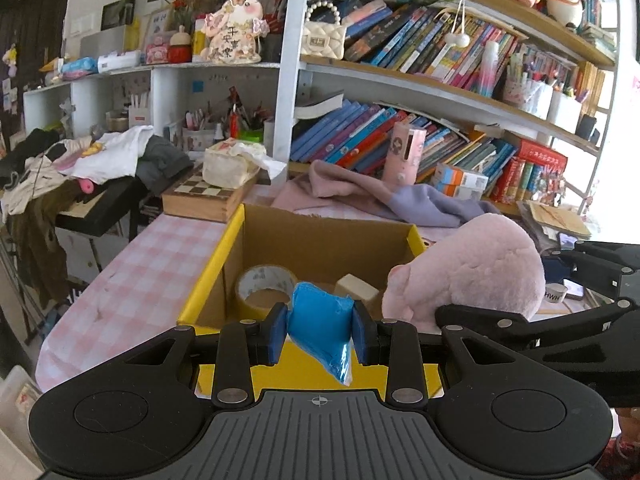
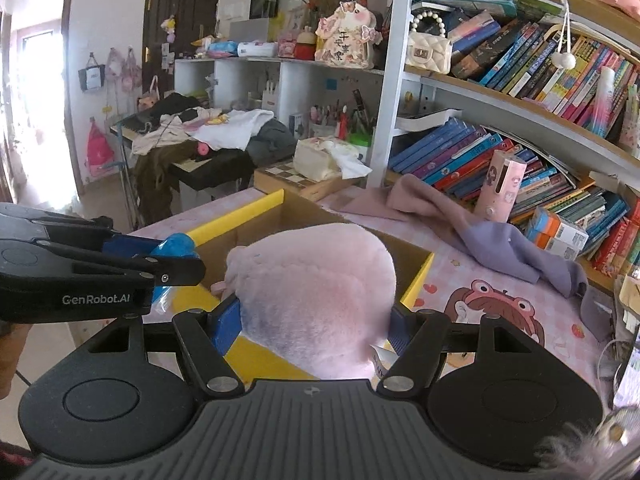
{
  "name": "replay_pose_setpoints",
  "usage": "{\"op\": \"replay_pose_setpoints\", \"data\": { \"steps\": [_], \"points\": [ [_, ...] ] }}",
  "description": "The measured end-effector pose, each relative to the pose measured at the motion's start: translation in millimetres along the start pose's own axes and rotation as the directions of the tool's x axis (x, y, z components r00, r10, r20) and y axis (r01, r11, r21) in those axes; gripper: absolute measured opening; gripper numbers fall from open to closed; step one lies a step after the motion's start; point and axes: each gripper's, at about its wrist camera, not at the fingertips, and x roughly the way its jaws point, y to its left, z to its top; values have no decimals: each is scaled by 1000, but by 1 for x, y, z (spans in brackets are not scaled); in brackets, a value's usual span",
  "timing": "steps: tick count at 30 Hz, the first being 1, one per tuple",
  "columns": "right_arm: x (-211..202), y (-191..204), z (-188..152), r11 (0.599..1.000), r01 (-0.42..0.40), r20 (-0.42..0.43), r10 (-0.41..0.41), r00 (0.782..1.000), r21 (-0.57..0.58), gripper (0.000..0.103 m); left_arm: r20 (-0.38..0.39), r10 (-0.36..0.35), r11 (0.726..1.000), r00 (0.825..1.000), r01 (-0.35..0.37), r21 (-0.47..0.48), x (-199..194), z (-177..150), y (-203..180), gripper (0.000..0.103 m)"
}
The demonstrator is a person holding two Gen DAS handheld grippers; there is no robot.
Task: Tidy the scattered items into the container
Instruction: 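Lower both tools into the yellow box and open them to release cloth and pig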
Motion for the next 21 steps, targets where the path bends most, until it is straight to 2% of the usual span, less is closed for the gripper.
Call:
{"op": "replay_pose_setpoints", "data": {
  "steps": [8,13,17,21],
  "points": [
    [38,-23,8,999,-35,22,35,999,-38,69,1,68,995,998,-68,76,38,32,-8,32],
    [74,-33,10,996,-79,-28,78,997,-48,69,-52,95,988,994,-88,125,76,53,-10,32],
    [101,-37,9,992,-117,-92,112,989,-48,70,-111,93,976,990,-68,209,107,61,-18,32],
    [124,-38,5,986,-150,-150,137,979,-73,71,-176,93,972,980,-51,231,141,67,-22,32]
  ]
}}
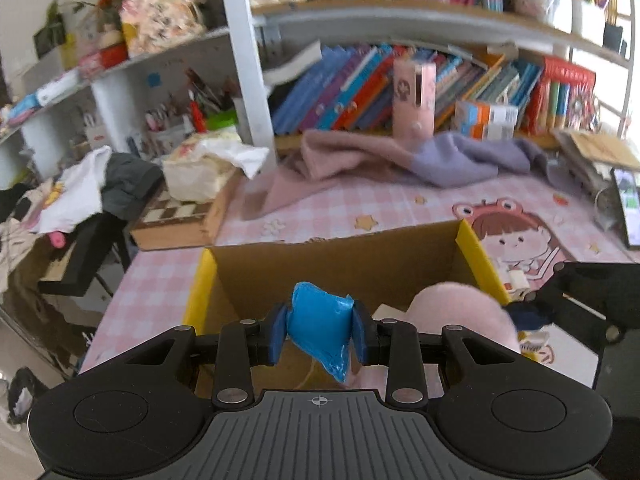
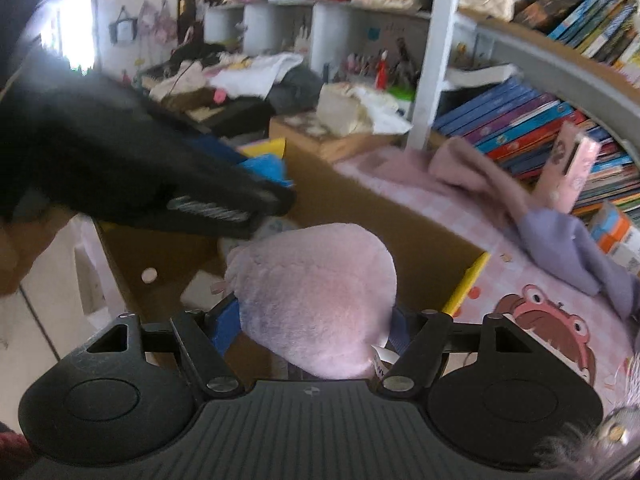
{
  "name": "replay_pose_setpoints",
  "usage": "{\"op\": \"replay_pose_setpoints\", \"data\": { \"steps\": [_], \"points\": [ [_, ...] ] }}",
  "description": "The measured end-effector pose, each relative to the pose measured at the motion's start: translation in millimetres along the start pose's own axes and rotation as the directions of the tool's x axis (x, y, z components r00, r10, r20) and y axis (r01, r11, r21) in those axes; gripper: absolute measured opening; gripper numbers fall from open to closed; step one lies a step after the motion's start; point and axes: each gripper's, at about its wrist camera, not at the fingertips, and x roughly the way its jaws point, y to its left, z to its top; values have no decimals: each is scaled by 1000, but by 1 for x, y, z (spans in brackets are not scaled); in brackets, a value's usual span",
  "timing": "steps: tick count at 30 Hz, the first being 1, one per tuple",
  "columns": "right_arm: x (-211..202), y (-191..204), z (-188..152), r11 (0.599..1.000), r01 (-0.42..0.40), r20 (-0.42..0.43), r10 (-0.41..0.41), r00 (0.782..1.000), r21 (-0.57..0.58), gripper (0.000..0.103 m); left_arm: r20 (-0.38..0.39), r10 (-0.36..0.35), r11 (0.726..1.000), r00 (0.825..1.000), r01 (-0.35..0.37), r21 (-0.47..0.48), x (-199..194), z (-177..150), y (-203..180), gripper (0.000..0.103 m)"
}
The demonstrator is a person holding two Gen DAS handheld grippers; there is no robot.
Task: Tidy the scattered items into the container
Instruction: 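Lower both tools into the yellow box and open them to release cloth and pig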
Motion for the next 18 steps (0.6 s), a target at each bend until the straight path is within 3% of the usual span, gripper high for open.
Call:
{"op": "replay_pose_setpoints", "data": {
  "steps": [4,11,18],
  "points": [
    [18,-3,1,999,-18,-44,16,999,-46,71,-61,-12,1000,998,12,-2,27,6,-1,32],
    [36,-7,2,993,-50,-115,38,993,-102,72,-120,-1,997,993,10,78,58,18,-15,32],
    [45,-14,5,994,-90,-129,80,988,-70,73,-152,-32,997,988,42,67,80,26,-19,32]
  ]
}}
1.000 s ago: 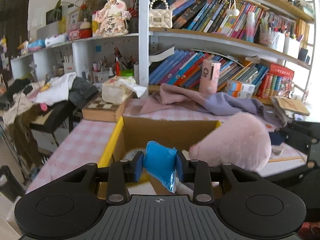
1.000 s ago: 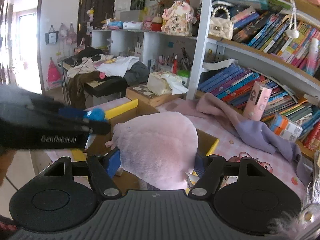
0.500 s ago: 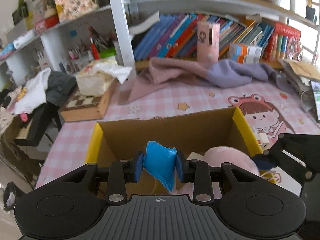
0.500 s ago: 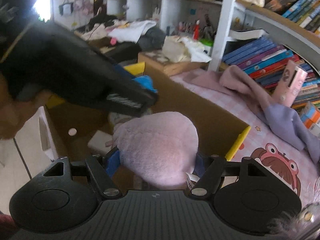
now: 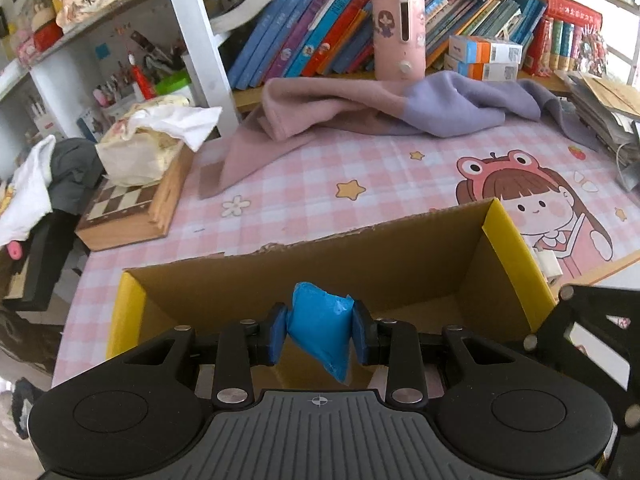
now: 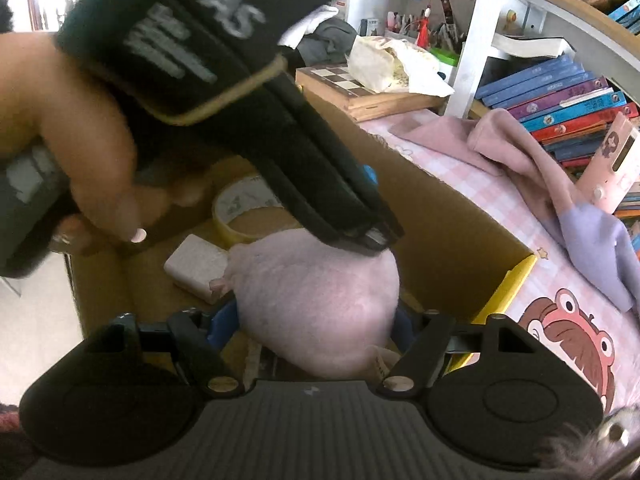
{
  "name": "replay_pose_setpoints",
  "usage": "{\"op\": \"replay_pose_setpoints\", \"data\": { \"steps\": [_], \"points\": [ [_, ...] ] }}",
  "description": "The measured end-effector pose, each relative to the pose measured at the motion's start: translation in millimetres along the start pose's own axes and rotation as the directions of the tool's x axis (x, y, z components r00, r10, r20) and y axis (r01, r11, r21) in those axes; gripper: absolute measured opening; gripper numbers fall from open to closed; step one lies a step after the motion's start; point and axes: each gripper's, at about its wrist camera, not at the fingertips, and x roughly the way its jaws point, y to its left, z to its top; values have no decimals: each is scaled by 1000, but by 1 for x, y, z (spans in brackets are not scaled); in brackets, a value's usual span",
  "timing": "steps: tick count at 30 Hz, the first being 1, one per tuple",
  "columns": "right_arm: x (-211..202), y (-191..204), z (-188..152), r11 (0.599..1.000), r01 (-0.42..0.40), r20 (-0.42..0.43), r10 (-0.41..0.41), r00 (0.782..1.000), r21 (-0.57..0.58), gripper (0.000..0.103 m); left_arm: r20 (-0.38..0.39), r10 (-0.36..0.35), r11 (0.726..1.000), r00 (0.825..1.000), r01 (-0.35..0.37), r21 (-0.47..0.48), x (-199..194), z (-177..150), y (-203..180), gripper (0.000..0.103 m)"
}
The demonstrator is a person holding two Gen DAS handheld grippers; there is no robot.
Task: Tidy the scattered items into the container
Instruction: 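Lower both tools into the yellow box and open them to release cloth and pig, then lift both open tools out of the yellow box and back away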
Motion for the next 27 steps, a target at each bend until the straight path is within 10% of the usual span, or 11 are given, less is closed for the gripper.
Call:
{"op": "replay_pose_setpoints", "data": {
  "steps": [9,13,27],
  "points": [
    [-2,-1,0,999,-51,23,50,998,16,78,-25,19,1000,1000,-19,-7,12,2,-4,36],
    [-7,-1,-1,998,-60,52,60,997,15,84,32,50,998,998,-49,-45,-1,-3,0,62],
    [-53,-5,-2,995,35,217,-54,975,92,93,201,147,989,968,-149,-6,-89,-27,-10,87]
  ]
}}
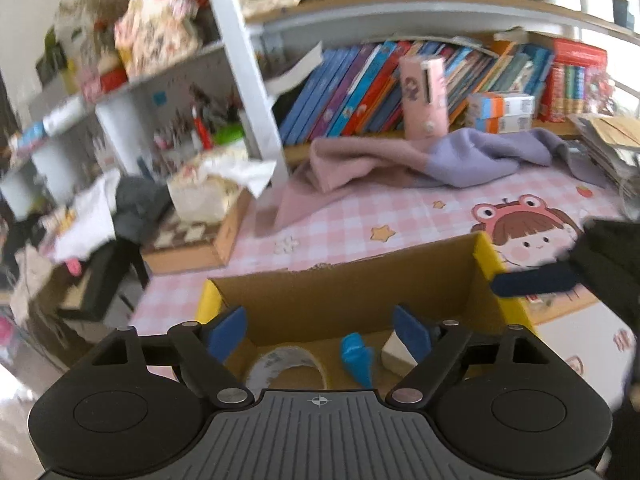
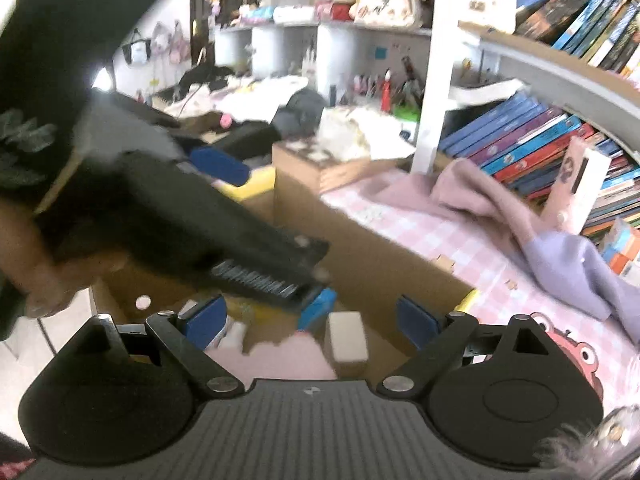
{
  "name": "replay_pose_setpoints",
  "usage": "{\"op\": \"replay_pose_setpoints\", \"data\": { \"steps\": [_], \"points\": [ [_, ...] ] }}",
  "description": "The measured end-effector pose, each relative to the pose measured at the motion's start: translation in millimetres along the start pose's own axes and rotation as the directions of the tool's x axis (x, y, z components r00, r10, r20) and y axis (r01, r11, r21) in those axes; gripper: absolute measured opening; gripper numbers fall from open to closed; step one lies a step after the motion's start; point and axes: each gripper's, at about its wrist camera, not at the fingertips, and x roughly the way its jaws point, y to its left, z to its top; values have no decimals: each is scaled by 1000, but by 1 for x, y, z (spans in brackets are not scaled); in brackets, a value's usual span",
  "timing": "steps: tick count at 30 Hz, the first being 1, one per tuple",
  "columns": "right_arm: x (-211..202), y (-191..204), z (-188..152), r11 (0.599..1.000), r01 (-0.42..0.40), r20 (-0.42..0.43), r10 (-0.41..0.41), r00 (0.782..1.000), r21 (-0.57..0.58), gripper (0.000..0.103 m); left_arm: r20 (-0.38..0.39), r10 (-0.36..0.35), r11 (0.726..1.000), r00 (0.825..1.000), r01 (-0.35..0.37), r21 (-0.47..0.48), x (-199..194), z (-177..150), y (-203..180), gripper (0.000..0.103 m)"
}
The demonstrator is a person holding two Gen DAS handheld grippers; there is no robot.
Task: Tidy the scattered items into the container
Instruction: 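Lift both open tools out of the yellow box and back away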
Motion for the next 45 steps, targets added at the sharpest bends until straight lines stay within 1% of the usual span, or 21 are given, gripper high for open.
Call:
{"op": "replay_pose_setpoints", "data": {
  "steps": [2,4,5,8,12,18,25,31,36,39,45],
  "points": [
    [-5,0,1,1000,6,14,-6,1000,13,93,25,23,1000,999,-23,14,-15,-4,-5,90],
    [-8,1,1,1000,4,19,-5,1000,21,93,40,66,998,997,-66,7,-28,-8,-8,90],
    [-11,4,0,1000,1,21,-2,1000,18,93,43,76,997,996,-77,3,-34,-10,-8,90],
    [-18,13,-1,1000,3,33,-3,999,-6,93,54,93,996,994,-92,-18,-49,-16,-5,90],
    [-33,23,-4,1000,26,71,-24,997,-18,93,84,123,992,989,-119,-47,-67,-25,-1,91],
    [-56,32,-12,997,77,102,-79,992,23,92,99,131,985,986,-118,-122,-91,-45,11,91],
    [-83,47,-27,989,128,118,-137,983,79,90,110,166,967,980,-139,-215,-123,-77,25,92],
    [-108,63,-42,978,177,129,-190,973,111,90,112,169,957,979,-136,-258,-149,-106,24,92],
    [-127,77,-61,968,213,99,-227,969,133,90,113,160,948,981,-121,-293,-174,-131,21,92],
    [-141,90,-75,963,228,75,-240,968,140,90,109,139,951,984,-101,-294,-188,-147,14,92],
    [-167,117,-104,959,257,35,-263,964,117,90,86,120,956,989,-92,-278,-208,-177,-3,92]
  ]
}}
